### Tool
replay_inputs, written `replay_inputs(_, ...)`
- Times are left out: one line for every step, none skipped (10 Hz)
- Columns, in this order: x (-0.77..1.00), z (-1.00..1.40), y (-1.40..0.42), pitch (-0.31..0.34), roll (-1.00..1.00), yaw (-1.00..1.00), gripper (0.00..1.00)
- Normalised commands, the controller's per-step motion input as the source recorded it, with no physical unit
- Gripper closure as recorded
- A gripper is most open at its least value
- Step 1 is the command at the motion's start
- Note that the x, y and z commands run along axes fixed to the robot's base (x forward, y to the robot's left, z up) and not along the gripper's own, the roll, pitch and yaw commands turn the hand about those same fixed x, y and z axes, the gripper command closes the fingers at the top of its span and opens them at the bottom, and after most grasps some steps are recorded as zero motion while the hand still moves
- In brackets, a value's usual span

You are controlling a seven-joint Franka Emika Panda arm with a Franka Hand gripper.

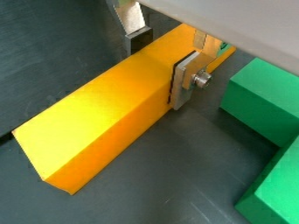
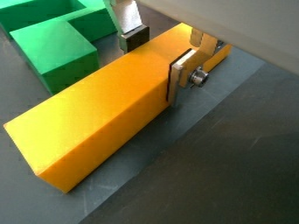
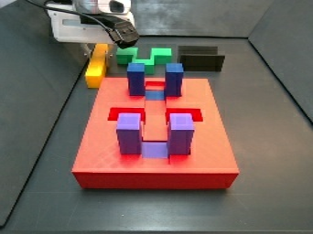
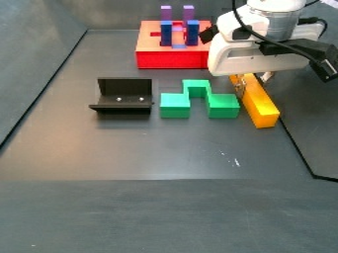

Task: Pick up the yellow object. Move up. Move to above the board. Insert the yellow object.
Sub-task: Pick up the yellow object.

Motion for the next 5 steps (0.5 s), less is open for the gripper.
replay_inputs(0.00,0.00,0.00,0.000,0.00,0.00,1.00)
replay_inputs(0.00,0.00,0.00,0.000,0.00,0.00,1.00)
replay_inputs(0.00,0.00,0.00,0.000,0.00,0.00,1.00)
replay_inputs(0.00,0.00,0.00,0.000,0.00,0.00,1.00)
replay_inputs(0.00,0.00,0.00,0.000,0.00,0.00,1.00)
